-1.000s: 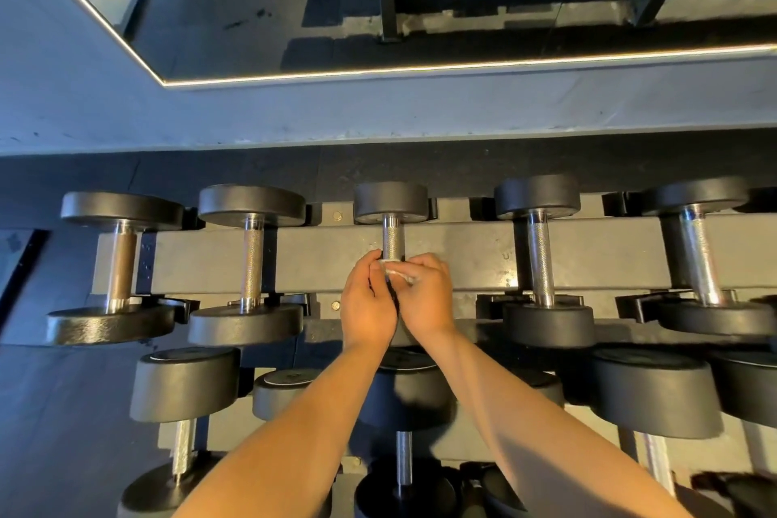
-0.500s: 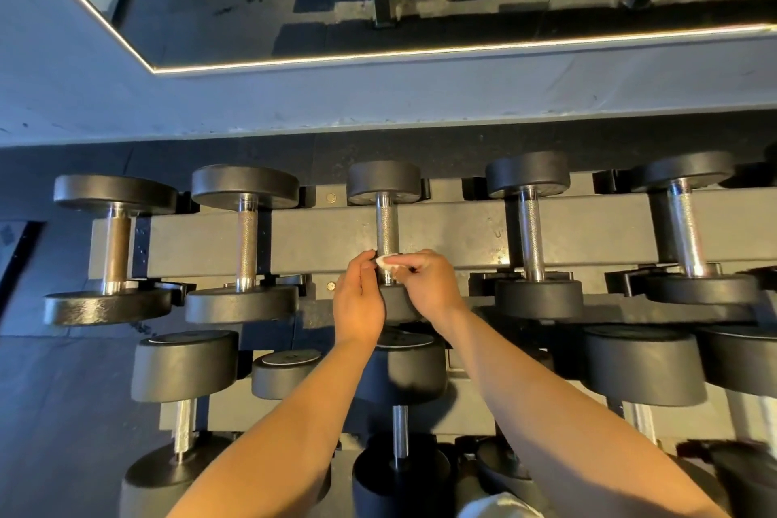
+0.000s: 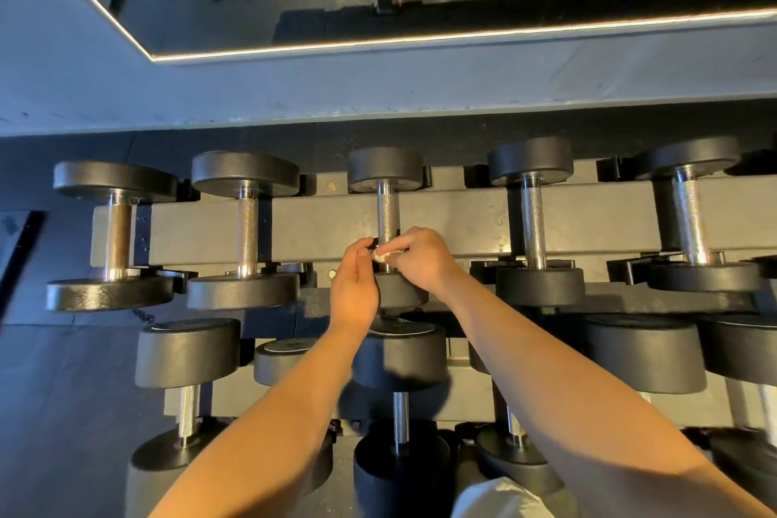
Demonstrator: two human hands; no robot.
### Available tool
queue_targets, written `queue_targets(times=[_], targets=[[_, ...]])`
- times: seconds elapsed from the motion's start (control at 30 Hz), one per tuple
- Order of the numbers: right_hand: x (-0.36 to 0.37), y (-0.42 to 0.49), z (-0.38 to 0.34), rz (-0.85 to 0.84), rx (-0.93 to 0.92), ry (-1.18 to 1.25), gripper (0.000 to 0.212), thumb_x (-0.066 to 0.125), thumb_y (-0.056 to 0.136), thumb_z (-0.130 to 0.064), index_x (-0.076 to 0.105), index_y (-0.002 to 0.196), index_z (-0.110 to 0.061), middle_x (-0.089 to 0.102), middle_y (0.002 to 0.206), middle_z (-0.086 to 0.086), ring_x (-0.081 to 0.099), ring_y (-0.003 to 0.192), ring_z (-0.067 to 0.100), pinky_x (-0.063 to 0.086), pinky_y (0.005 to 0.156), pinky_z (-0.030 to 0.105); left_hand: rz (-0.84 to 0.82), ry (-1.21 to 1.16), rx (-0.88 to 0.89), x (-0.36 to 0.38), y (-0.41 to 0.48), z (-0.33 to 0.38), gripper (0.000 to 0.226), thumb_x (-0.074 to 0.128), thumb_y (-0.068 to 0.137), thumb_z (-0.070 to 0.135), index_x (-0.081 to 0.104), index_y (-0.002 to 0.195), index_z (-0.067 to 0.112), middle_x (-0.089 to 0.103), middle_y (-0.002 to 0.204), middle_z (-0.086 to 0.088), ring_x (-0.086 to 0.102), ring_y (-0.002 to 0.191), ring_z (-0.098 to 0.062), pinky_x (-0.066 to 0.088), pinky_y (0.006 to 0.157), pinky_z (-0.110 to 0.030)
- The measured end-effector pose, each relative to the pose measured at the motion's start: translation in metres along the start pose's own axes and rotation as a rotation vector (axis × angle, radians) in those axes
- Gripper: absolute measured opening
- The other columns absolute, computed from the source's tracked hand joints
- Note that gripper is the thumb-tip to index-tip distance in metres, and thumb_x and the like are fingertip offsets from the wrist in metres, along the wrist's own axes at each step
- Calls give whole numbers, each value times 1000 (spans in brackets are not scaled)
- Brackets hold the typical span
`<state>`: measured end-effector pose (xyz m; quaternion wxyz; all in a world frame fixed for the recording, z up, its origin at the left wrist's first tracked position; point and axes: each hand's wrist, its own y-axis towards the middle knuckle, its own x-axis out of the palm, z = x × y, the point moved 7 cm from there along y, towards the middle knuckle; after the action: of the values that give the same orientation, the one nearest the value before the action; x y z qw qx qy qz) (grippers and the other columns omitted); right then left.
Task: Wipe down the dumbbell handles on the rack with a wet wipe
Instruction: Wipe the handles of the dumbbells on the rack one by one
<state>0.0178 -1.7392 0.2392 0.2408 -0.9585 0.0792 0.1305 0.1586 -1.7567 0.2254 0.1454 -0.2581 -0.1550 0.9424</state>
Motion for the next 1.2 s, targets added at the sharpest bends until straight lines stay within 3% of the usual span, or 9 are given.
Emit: queue_targets(times=[0.07,0.2,0.33,0.4,0.53,0.63,0.8,0.97,1.2], targets=[[1,-3,6,-31,61,-21,17,67,93,-10,80,100,-17,69,105,-8,58,95,4,46,90,16,12,-3,0,3,0,2,36,30,111,32,52,139,26,62,123,8,57,112,-8,40,86,-18],[-5,-7,17,0,141,-18,23,61,93,-6,81,96,-18,72,114,-2,61,105,10,48,94,23,15,26,6,5,2,12,35,29,111,32,53,136,27,64,112,7,59,99,-8,38,72,-12],[-19,-3,33,249,100,114,30,59,94,-2,79,101,-23,71,116,-2,61,112,10,49,104,30,-4,50,34,8,6,24,34,30,111,34,52,136,32,60,113,12,56,101,-5,40,79,-17],[-24,3,31,348,70,209,28,60,96,-6,77,106,-26,66,119,-2,60,113,12,49,102,27,8,77,53,10,10,28,36,29,110,38,51,138,35,59,118,15,55,107,-5,42,85,-22],[-22,28,4,365,-26,235,26,58,99,-17,73,118,-26,67,120,-4,61,112,8,49,93,18,53,111,56,13,15,29,34,30,108,45,52,134,40,63,114,14,60,104,-8,51,89,-34],[-12,26,3,331,-17,340,27,64,96,-16,72,121,-22,70,120,-5,64,110,6,52,93,20,66,95,80,11,12,32,33,34,108,43,55,134,40,62,112,20,59,103,-2,47,86,-25],[-19,26,-1,393,-64,265,25,59,97,-6,75,115,-15,70,109,-6,64,99,3,45,77,2,76,115,75,11,14,28,34,35,107,47,54,134,42,65,117,17,61,107,-4,52,92,-32],[-16,37,-17,492,-110,282,24,61,98,-9,74,116,-16,66,116,-5,58,104,2,42,81,-2,66,102,70,10,14,28,32,32,108,44,53,133,44,63,112,21,59,104,1,48,89,-27],[-11,19,5,405,-135,138,25,60,98,-12,73,119,-19,72,116,-2,62,101,0,45,87,5,85,65,44,8,11,29,27,33,109,42,52,124,54,59,96,32,56,93,16,42,76,-15]])
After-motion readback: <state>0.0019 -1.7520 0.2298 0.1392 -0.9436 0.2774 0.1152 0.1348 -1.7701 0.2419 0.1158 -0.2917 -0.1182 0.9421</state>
